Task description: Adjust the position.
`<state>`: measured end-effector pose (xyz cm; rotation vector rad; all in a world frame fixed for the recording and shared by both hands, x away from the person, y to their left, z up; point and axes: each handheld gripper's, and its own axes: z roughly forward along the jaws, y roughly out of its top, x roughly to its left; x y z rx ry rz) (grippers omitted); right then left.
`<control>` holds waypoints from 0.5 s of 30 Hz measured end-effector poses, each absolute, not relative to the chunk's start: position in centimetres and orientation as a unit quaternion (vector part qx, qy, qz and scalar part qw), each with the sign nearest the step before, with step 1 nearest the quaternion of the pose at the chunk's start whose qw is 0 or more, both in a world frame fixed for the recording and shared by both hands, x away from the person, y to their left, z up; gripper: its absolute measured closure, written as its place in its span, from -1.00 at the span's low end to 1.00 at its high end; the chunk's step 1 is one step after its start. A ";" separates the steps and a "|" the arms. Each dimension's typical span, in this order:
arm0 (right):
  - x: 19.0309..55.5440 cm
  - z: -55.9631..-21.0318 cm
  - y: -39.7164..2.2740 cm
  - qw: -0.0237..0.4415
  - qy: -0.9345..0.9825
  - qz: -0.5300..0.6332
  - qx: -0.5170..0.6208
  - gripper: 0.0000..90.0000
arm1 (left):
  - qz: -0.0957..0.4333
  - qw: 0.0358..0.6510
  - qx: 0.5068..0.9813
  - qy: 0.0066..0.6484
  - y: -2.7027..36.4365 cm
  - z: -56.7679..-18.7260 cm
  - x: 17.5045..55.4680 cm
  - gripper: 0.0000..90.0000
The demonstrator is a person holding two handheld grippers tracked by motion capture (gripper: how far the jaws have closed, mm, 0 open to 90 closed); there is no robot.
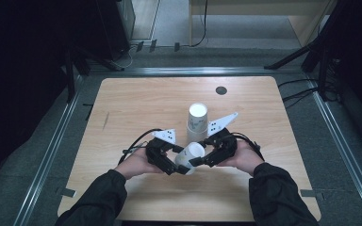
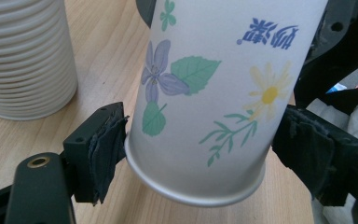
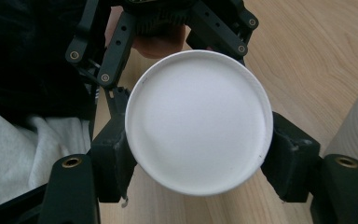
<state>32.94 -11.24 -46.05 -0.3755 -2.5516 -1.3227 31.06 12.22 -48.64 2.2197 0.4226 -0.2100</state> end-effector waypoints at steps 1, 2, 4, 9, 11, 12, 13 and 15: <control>32.9 -46.1 -11.2 0.121 -0.874 -0.453 -0.129 -0.23 | -0.081 0.422 0.887 0.168 12.2 -48.7 31.0 -0.59; 33.0 -46.1 -11.2 0.129 -0.871 -0.456 -0.133 -0.23 | -0.080 0.421 0.888 0.165 12.2 -48.7 31.0 -0.55; 33.0 -46.1 -11.1 0.129 -0.870 -0.457 -0.134 -0.23 | -0.078 0.421 0.889 0.162 12.2 -48.6 31.0 -0.53; 33.1 -46.6 -10.8 0.141 -0.867 -0.458 -0.140 -0.22 | -0.068 0.416 0.895 0.145 12.2 -48.6 30.7 -0.41; 33.1 -46.6 -10.7 0.140 -0.867 -0.457 -0.138 -0.22 | -0.064 0.415 0.897 0.141 12.2 -48.6 30.6 -0.41; 33.0 -46.6 -10.7 0.139 -0.868 -0.457 -0.136 -0.22 | -0.063 0.415 0.897 0.140 12.2 -48.6 30.6 -0.40; 33.0 -46.6 -10.7 0.139 -0.868 -0.457 -0.137 -0.22 | -0.063 0.416 0.896 0.140 12.2 -48.6 30.6 -0.39; 33.0 -46.6 -10.8 0.139 -0.867 -0.457 -0.137 -0.23 | -0.062 0.419 0.895 0.139 12.3 -48.5 30.6 -0.36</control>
